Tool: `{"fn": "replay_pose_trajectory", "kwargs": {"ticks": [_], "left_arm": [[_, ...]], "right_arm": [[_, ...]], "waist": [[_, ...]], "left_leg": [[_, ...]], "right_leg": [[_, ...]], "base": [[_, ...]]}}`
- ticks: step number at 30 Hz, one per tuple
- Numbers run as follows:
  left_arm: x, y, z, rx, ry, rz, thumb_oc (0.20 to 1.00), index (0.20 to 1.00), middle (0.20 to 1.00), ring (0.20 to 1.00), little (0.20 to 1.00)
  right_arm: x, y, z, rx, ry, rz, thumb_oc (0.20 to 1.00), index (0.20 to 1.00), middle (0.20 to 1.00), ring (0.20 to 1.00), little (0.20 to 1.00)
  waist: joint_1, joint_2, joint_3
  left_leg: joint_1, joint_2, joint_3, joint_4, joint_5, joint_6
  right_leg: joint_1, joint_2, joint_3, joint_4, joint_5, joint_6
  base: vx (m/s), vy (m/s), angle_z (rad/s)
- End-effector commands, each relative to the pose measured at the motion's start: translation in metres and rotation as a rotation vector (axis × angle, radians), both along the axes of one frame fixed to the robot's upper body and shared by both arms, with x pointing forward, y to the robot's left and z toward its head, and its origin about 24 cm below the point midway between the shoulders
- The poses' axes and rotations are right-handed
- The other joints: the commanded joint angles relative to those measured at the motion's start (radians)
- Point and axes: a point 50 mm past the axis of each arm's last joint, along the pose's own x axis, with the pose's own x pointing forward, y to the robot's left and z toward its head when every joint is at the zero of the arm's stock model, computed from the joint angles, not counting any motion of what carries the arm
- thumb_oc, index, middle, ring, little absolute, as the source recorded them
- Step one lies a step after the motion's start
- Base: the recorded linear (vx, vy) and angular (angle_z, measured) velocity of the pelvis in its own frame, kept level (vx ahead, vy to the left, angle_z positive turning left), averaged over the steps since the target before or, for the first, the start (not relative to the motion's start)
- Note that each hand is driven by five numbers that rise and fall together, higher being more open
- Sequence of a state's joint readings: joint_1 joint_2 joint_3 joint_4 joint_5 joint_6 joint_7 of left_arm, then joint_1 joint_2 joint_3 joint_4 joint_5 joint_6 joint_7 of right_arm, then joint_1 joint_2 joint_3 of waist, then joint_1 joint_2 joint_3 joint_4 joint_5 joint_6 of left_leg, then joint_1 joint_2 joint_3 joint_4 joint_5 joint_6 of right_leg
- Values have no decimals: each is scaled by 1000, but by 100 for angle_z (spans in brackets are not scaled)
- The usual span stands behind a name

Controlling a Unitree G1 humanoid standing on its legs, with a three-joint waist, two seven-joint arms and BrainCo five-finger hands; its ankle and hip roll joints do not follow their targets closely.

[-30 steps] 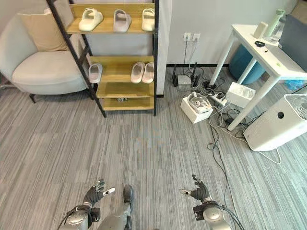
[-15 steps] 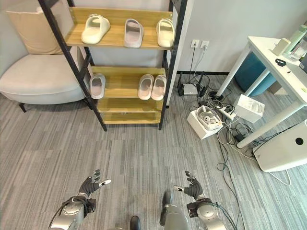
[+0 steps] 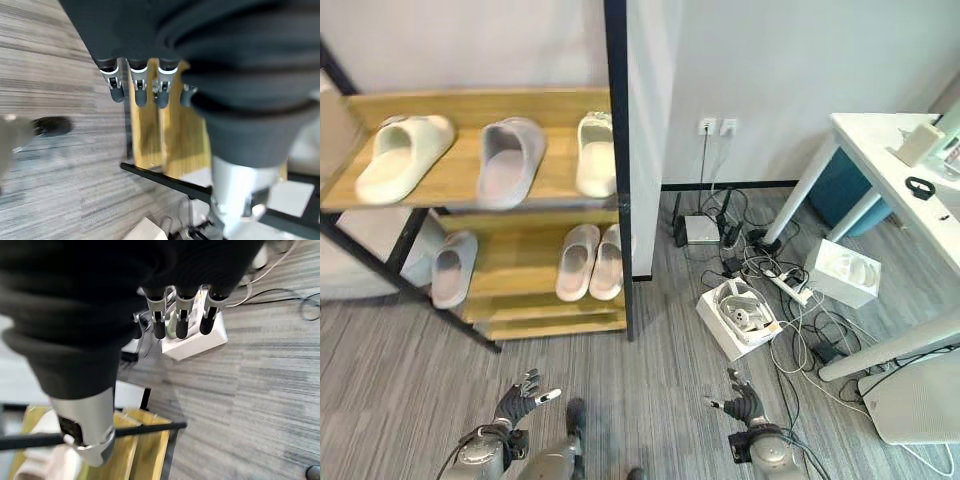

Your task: Arrange the slippers neatly on the shoe rack.

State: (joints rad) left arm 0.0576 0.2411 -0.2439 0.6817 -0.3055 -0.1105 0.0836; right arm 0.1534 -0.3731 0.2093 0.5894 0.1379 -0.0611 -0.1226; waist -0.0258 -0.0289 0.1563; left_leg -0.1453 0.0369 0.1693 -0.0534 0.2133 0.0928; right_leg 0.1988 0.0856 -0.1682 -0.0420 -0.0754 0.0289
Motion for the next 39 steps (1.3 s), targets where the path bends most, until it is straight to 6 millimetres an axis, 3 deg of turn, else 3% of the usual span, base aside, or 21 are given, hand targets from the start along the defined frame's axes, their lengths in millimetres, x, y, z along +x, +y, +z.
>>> {"fn": "replay_pose_trajectory", "kwargs": {"ticks": [1,4,5,8,11,13,14,15,17,18,19,22,25,31,32,33,35,36,37,39], "left_arm": [[30,16,24,33,-134,26,1000,1000,1000,1000,1000],[34,27,28,57,-143,55,1000,1000,1000,1000,1000],[34,28,28,57,-146,58,1000,1000,1000,1000,1000],[39,27,32,47,-170,68,1000,1000,1000,1000,1000],[39,24,31,44,-163,40,1000,1000,1000,1000,1000],[37,21,30,31,-161,35,1000,1000,1000,1000,1000],[37,21,30,31,-161,35,1000,1000,1000,1000,1000],[42,14,31,10,-171,27,1000,1000,1000,1000,1000],[37,14,28,6,-156,29,1000,1000,1000,1000,1000],[35,14,26,14,-145,26,1000,1000,1000,1000,1000],[33,13,23,18,-131,24,1000,1000,1000,1000,1000],[33,12,23,14,-133,21,1000,1000,1000,1000,1000],[38,14,29,29,-161,1,1000,1000,1000,1000,1000],[41,20,31,55,-165,5,1000,1000,1000,1000,1000],[43,24,32,69,-164,15,1000,1000,1000,1000,1000],[43,24,32,69,-164,15,1000,1000,1000,1000,1000],[46,26,35,67,-176,21,1000,1000,1000,1000,1000],[46,25,36,65,-178,19,1000,1000,1000,1000,1000],[46,26,36,57,-180,24,1000,1000,1000,1000,1000],[44,28,36,54,-179,33,1000,1000,1000,1000,1000]], "right_arm": [[26,18,13,55,-112,26,1000,1000,1000,1000,1000],[30,29,13,85,-119,49,1000,1000,1000,1000,1000],[29,29,12,86,-114,49,1000,1000,1000,1000,1000],[30,25,13,85,-124,26,1000,1000,1000,1000,1000],[27,22,13,87,-121,19,1000,1000,1000,1000,1000],[23,17,12,79,-111,19,1000,1000,1000,1000,1000],[23,17,12,79,-111,19,1000,1000,1000,1000,1000],[25,7,14,47,-106,11,1000,1000,1000,1000,1000],[22,2,14,45,-102,-4,1000,1000,1000,1000,1000],[21,-1,14,27,-97,-7,1000,1000,1000,1000,1000],[23,0,13,22,-93,8,1000,1000,1000,1000,1000],[21,1,13,27,-92,12,1000,1000,1000,1000,1000],[23,10,10,53,-88,2,1000,1000,1000,1000,1000],[26,20,8,73,-86,13,1000,1000,1000,1000,1000],[26,23,7,80,-82,16,1000,1000,1000,1000,1000],[26,23,7,80,-83,16,1000,1000,1000,1000,1000],[29,26,7,80,-86,33,1000,1000,1000,1000,1000],[30,27,8,79,-86,40,1000,1000,1000,1000,1000],[30,27,8,74,-88,53,1000,1000,1000,1000,1000],[32,27,9,69,-92,61,1000,1000,1000,1000,1000]], "waist": [[40,-52,16],[44,-55,46],[42,-54,47],[26,-50,59],[11,-65,54],[15,-65,50],[15,-65,50],[20,-67,66],[26,-67,46],[33,-54,38],[36,-33,20],[27,-22,7],[28,-36,9],[33,-48,21],[29,-52,34],[31,-53,34],[43,-45,43],[43,-43,44],[46,-36,42],[53,-35,44]], "left_leg": [[131,-3,30,-7,-180,-121],[170,-20,39,3,-213,-86],[184,-22,37,-5,-216,-86],[204,-30,12,-18,-222,-92],[209,-42,-19,53,-279,-94],[180,-42,-27,168,-308,-108],[179,-42,-27,169,-309,-108],[63,-26,-44,364,-261,-154],[78,39,-24,226,-253,-149],[72,104,-50,119,-170,-169],[99,130,-145,31,-143,-194],[129,108,-143,-18,-148,-193],[155,52,-101,-34,-178,-163],[166,8,-60,-34,-209,-128],[164,-4,-29,-34,-216,-117],[164,-3,-27,-34,-216,-117],[157,5,-5,-34,-211,-113],[153,7,2,-34,-206,-112],[143,11,10,-34,-193,-110],[141,11,17,-34,-188,-111]], "right_leg": [[-146,-228,43,94,43,120],[-251,-238,49,318,88,140],[-265,-232,43,321,93,135],[-324,-164,54,232,88,116],[-285,-145,77,130,79,103],[-248,-141,83,114,68,82],[-248,-141,82,114,68,82],[-211,-153,63,93,63,57],[-169,-175,39,56,50,69],[-162,-183,30,56,35,74],[-158,-188,49,62,12,85],[-154,-202,57,64,14,95],[-191,-252,92,73,62,131],[-220,-291,113,85,106,159],[-248,-305,111,84,159,171],[-249,-304,114,85,160,171],[-266,-297,55,129,147,162],[-265,-281,43,154,131,158],[-261,-231,33,203,83,143],[-259,-210,18,220,61,134]], "base": [[240,368,-7],[148,195,23],[177,28,69],[140,-63,26],[138,-122,26],[104,-70,59],[45,-42,44],[104,53,50],[215,177,54],[314,392,18],[248,342,-9],[149,343,-29],[2,311,-22],[-33,191,-13],[-74,159,-9],[-118,120,-22],[-86,20,-46],[-109,14,-39],[-79,10,-18],[-50,-27,-6]]}}
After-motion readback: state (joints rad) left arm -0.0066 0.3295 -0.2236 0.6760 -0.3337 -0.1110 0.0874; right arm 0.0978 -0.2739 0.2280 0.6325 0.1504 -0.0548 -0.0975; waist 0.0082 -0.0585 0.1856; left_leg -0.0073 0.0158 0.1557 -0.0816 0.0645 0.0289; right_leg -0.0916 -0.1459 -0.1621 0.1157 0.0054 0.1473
